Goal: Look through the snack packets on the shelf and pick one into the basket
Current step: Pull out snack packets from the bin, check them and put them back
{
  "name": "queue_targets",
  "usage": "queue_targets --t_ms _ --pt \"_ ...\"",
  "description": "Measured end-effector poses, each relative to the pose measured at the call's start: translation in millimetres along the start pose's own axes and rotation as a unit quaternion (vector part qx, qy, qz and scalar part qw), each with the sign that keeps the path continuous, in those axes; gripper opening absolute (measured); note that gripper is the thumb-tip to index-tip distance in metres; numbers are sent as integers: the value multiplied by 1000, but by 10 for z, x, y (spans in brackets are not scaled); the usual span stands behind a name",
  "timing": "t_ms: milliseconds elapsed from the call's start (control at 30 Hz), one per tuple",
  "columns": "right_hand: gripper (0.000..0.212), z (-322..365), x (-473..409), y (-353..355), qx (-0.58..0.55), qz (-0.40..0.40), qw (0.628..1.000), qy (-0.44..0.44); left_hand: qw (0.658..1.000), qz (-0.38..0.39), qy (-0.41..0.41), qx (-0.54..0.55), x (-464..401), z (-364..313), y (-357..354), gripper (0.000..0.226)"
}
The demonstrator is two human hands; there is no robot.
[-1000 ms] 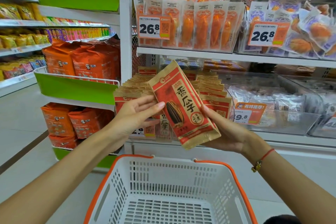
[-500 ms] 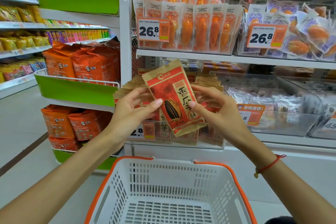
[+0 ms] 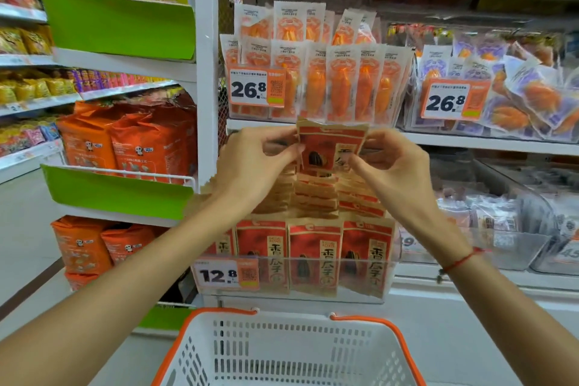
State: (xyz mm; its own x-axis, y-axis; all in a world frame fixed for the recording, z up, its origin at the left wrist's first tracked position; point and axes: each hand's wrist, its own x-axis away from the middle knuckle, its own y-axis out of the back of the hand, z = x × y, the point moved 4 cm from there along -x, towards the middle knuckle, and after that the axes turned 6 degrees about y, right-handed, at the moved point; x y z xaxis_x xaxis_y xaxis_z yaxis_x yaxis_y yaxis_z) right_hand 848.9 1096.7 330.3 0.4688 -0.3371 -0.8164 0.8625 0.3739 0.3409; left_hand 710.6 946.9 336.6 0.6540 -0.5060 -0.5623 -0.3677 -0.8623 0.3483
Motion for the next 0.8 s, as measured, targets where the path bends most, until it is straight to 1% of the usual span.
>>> queue_targets --t_ms 100,200,367,467,533,567,633,733,800 --pt "18 -255 -199 -110 59 22 998 -14 998 25 24 -44 -262 104 -116 26" --pt "20 -513 -325 -213 115 67 991 -10 996 64 41 -54 -437 246 -217 26" --pt "24 -824 -478 -398 160 137 977 16 986 116 58 -101 -634 442 -335 33" --pt "24 -948 -515 -496 175 177 969 4 980 129 65 -139 -704 570 -412 39" --pt "22 -1014 -516 -558 197 202 959 -7 981 121 70 -132 -758 642 -463 38" --pt "21 -1032 -514 -572 212 207 955 -12 983 116 74 -124 -776 663 -485 35" --pt "18 -1015 -525 -554 230 189 955 -13 985 105 80 -110 -809 680 -508 32" --pt "20 -963 -537 -462 210 141 967 -9 988 96 82 -89 -845 682 -535 34" --pt "21 -938 -546 -409 210 135 968 -7 989 93 72 -92 -855 668 -542 35"
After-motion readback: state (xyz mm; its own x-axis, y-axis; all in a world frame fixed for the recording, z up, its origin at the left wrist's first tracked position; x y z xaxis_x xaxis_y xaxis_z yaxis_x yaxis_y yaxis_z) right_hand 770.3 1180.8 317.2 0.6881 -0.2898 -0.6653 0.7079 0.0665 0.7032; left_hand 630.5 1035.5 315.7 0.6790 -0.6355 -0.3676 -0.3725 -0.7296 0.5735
